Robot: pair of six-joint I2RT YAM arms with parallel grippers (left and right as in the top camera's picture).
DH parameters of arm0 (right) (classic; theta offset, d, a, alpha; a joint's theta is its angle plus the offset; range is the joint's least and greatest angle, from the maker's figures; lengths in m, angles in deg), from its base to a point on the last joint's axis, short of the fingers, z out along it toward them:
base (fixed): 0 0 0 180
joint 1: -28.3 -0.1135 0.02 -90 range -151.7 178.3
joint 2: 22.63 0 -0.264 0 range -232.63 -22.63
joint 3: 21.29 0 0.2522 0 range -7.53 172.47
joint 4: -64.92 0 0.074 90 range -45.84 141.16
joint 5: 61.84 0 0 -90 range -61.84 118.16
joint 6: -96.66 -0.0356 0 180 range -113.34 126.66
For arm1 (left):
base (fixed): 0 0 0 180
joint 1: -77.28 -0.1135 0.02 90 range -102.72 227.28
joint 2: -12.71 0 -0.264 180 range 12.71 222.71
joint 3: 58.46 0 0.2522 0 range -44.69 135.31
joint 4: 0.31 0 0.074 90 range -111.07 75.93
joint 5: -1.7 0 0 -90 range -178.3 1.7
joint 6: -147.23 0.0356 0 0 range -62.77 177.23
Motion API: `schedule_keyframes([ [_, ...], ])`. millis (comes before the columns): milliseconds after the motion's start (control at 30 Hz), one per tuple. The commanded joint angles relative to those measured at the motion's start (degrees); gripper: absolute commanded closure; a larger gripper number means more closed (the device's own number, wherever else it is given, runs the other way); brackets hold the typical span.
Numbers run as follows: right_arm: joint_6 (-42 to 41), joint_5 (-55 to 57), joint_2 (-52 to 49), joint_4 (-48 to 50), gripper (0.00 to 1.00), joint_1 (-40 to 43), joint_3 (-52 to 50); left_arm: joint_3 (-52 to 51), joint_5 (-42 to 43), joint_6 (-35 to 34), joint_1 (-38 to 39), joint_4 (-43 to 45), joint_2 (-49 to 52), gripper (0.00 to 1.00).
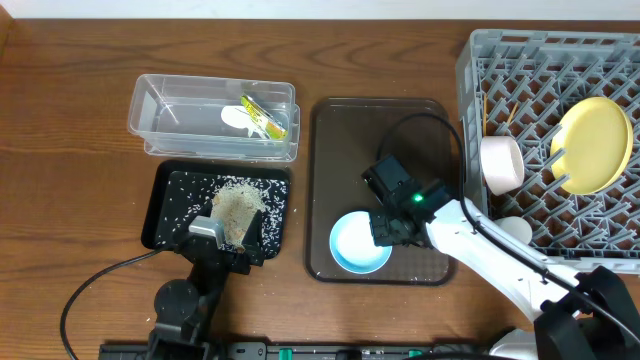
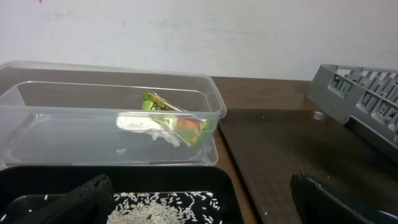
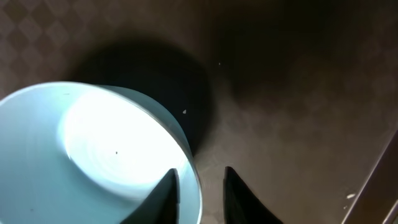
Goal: Sort waste into correct bins and load items into the dishwasher rack
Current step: 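Grasp the rim of the blue bowl with the right gripper, then carry the blue bowl into the dish rack and stand it upright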
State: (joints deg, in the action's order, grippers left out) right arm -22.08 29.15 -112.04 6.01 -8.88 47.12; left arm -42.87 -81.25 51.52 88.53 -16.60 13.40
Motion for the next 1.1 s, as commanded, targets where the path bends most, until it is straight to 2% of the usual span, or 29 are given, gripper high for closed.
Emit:
schedule_keyframes([
  [0,-2.23,0.07,0.57,0.2,0.74,-0.35,-1.14,-1.6,-0.24,0.76,-0.31,-0.79,-0.46,0.07],
  [67,-2.6,0.0,0.55,1.27,0.76,-0.79,-2.51,-1.6,-0.26,0.76,-0.31,-0.79,-0.46,0.07],
  [133,-3.8,-0.02,0.57,2.32,0.71,-0.94,-3.93,-1.6,-0.26,0.76,-0.31,-0.79,-0.46,0.07],
  [167,-4.26,0.0,0.57,2.34,0.72,-0.92,-4.31,-1.6,-0.24,0.76,-0.31,-0.79,-0.46,0.07],
  [267,-4.26,0.0,0.61,2.19,0.96,-0.92,-4.39,-1.6,-0.26,0.76,-0.31,-0.81,-0.46,0.07],
  [300,-4.17,0.13,0.68,2.32,0.99,-0.92,-4.31,-1.6,-0.26,0.76,-0.31,-0.79,-0.46,0.07],
  [433,-1.36,4.46,1.6,0.2,0.99,0.42,-1.64,-1.6,-0.26,0.76,-0.31,-0.79,-0.46,0.07],
  [533,-1.16,14.84,3.56,-4.98,0.99,1.62,3.39,-1.6,-0.24,0.76,-0.31,-0.81,-0.46,0.07],
  [667,-0.94,37.83,6.78,-10.86,0.99,2.03,11.65,-1.6,-0.26,0.76,-0.31,-0.79,-0.46,0.07],
  [767,-0.26,55.91,8.57,-10.34,0.99,2.03,15.69,-1.6,-0.24,0.76,-0.31,-0.79,-0.46,0.07],
  [833,2.08,68.17,8.94,-6.8,0.99,2.43,16.61,-1.6,-0.24,0.76,-0.31,-0.81,-0.46,0.07],
  [933,8.5,80.74,8.48,1.42,0.99,4.7,16.57,-1.6,-0.24,0.76,-0.31,-0.79,-0.46,0.07],
  [1000,13.68,82.9,7.89,8.13,0.99,7.72,16.57,-1.6,-0.24,0.76,-0.31,-0.79,-0.46,0.07],
  [1067,19.91,80.28,6.99,14.4,0.99,11.78,16.57,-1.6,-0.24,0.76,-0.31,-0.81,-0.46,0.07],
])
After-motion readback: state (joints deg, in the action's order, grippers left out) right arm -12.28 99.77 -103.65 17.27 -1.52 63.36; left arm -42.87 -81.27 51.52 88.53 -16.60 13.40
